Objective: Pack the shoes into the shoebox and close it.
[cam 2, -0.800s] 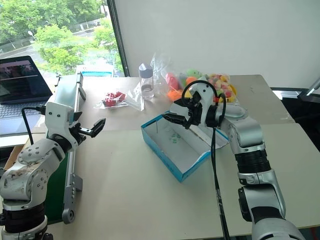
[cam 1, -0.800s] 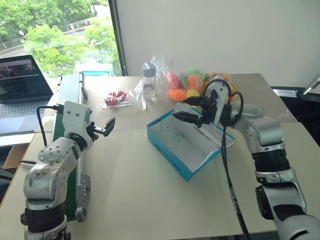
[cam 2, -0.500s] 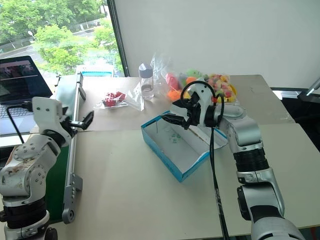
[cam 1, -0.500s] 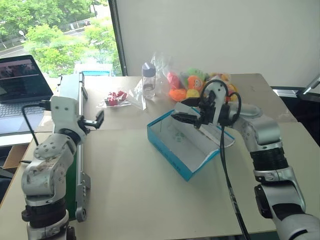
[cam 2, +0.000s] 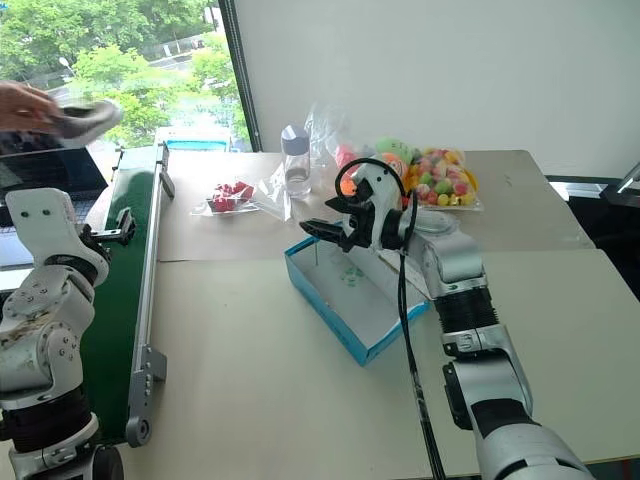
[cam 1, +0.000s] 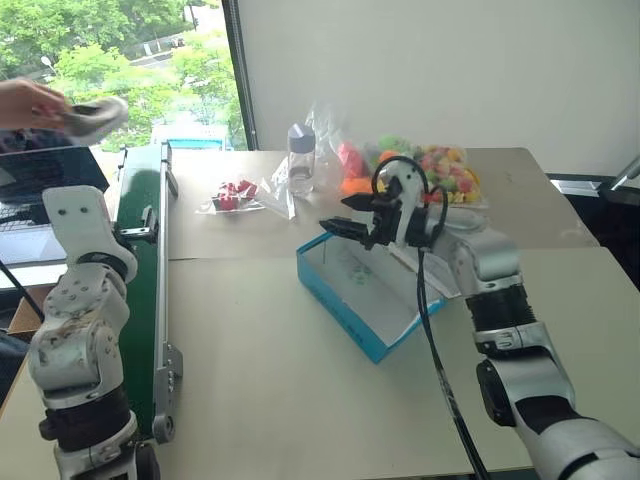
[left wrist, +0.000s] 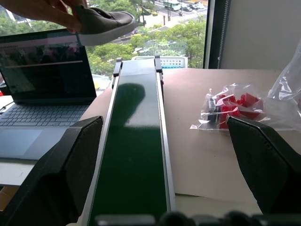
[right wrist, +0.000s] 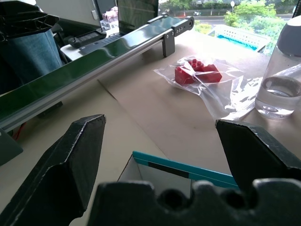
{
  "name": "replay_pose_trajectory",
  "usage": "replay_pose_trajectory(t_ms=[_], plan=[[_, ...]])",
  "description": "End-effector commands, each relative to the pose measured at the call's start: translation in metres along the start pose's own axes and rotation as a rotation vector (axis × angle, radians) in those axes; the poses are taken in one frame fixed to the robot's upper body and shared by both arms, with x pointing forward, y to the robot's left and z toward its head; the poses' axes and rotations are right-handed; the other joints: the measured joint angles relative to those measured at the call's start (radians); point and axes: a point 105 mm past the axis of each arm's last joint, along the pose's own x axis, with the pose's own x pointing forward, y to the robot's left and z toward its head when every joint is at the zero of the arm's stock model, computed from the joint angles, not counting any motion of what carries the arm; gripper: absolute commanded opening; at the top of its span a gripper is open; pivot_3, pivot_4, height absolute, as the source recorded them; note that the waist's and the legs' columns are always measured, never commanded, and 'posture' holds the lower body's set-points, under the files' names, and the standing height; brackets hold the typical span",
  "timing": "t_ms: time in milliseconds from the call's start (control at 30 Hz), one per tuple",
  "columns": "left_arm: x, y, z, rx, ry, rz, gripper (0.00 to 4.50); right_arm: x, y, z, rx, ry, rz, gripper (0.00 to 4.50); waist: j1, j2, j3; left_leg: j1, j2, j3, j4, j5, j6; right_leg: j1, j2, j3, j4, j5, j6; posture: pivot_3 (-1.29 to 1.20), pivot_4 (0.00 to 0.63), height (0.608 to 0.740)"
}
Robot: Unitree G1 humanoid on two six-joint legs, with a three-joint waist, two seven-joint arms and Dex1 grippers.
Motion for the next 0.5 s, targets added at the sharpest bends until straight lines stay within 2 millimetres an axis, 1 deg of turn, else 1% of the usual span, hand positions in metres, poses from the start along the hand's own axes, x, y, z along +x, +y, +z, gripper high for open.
replay_pose_trajectory(t_ms=[33,200,333,400,467,500], plan=[[-0.002,-0.001,0.011,0.007,-0.038,0.004,4.5,-0.003,0.004,0.023,-0.056,-0.055,0.02,4.47,-0.001,0.0,0.0,0.0,0.0,0.0,0.0,0.0,0.0,0.0,0.0,0.0,0.0,0.0,0.0,0.0,0.15,0.74],[0.001,-0.013,0.008,0.009,-0.022,-0.032,4.5,-0.01,0.014,0.034,-0.03,-0.075,0.083,4.47,-0.001,0.0,0.0,0.0,0.0,0.0,0.0,0.0,0.0,-0.001,0.0,0.0,0.0,0.0,0.001,0.0,0.15,0.74],[0.004,-0.019,0.011,0.007,-0.03,-0.039,4.5,-0.009,0.019,0.042,-0.013,-0.094,0.101,4.47,-0.001,0.0,0.0,0.0,0.0,0.0,0.0,0.0,0.0,-0.001,0.0,0.0,0.0,-0.001,0.001,0.0,0.15,0.74],[0.006,-0.015,0.011,0.014,-0.032,-0.012,4.5,-0.004,0.025,0.042,0.013,-0.096,0.123,4.47,-0.002,0.0,0.0,0.0,0.0,0.0,0.0,0.0,0.0,-0.001,0.0,0.0,0.0,-0.002,0.003,0.0,0.15,0.74],[0.008,-0.005,0.008,0.023,-0.019,0.029,4.5,0.0,0.032,0.039,0.023,-0.087,0.142,4.47,-0.005,0.0,0.0,0.0,0.0,0.0,0.0,0.0,0.0,-0.001,0.0,0.0,0.0,-0.002,0.003,0.0,0.15,0.74],[0.008,0.001,0.003,0.021,-0.001,0.047,4.5,0.002,0.035,0.037,0.025,-0.08,0.15,4.47,-0.005,0.0,0.0,0.0,0.0,0.0,0.0,0.0,0.0,-0.001,0.0,0.0,0.0,-0.002,0.003,0.0,0.15,0.74]])
